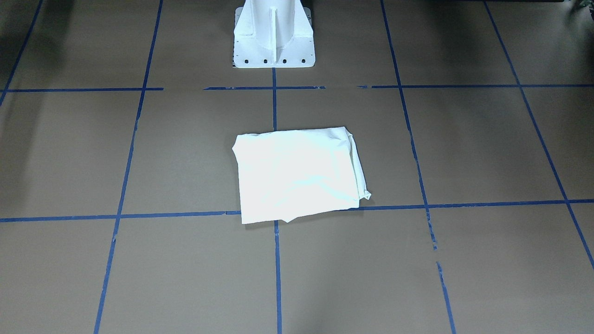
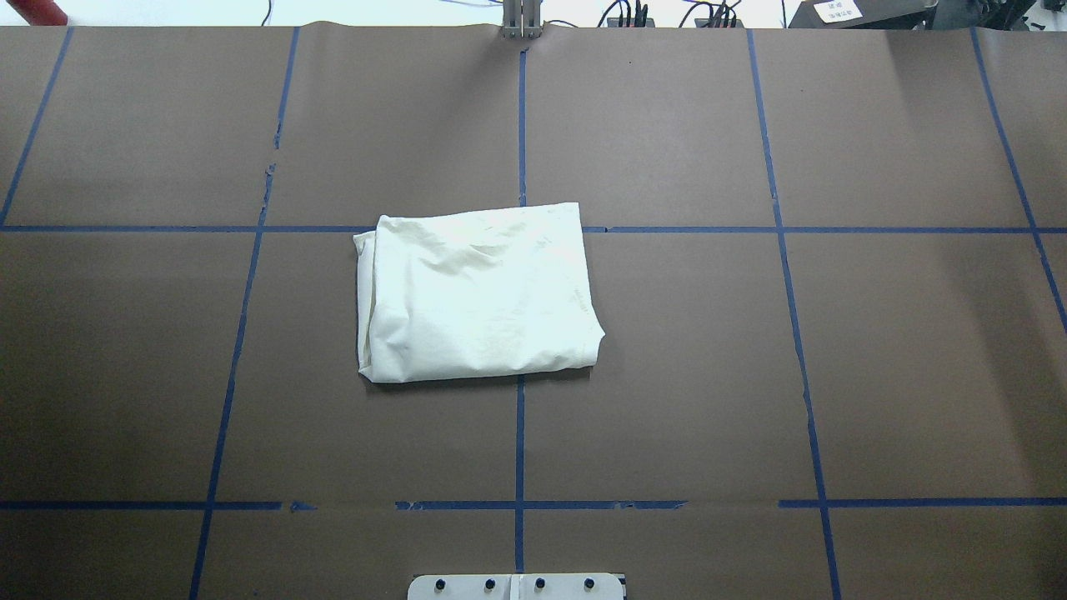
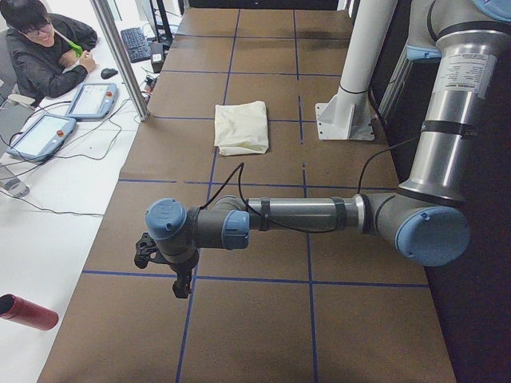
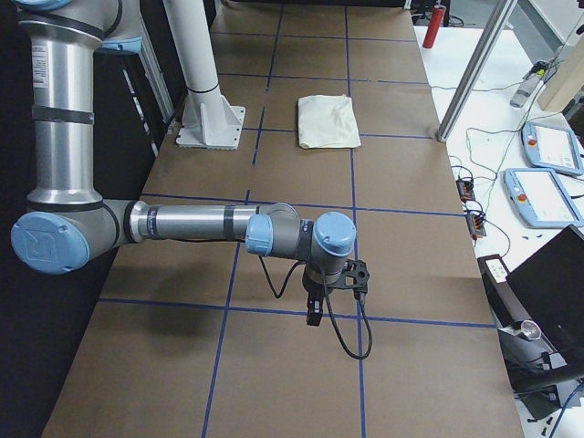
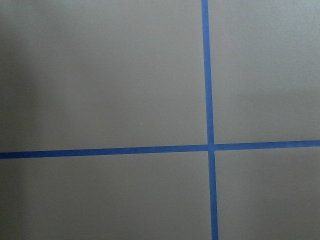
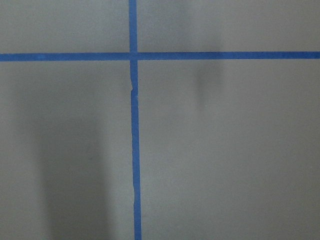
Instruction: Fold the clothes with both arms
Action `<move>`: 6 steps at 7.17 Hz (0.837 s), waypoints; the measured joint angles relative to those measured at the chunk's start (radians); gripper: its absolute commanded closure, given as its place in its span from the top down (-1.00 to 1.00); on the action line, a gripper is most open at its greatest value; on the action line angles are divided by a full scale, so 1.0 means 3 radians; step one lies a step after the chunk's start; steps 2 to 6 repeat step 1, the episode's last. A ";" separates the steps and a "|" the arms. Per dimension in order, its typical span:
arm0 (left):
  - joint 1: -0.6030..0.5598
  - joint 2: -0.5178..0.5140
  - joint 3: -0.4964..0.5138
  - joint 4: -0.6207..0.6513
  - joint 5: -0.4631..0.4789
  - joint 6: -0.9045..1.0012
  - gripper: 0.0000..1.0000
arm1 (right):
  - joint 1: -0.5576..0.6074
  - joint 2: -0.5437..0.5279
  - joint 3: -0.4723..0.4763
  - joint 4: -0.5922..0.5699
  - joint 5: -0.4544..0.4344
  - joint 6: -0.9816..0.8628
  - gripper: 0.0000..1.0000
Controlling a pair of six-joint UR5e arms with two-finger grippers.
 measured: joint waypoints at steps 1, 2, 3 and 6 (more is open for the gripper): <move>0.0000 -0.0001 0.0000 0.0000 -0.0001 0.0000 1.00 | 0.0000 0.0000 0.0000 0.0000 0.0000 0.0000 1.00; 0.0000 -0.0001 0.0000 0.0000 -0.0001 0.0000 1.00 | 0.0000 0.0000 0.0000 0.0000 0.0000 0.0000 1.00; 0.0000 -0.0001 0.0000 0.0000 -0.0001 0.0000 1.00 | 0.0000 0.0000 0.0000 0.0000 0.0000 0.0000 1.00; 0.0000 -0.0001 0.0000 0.0000 -0.0001 0.0000 1.00 | 0.0000 0.0000 0.0000 0.0000 0.0000 0.0000 1.00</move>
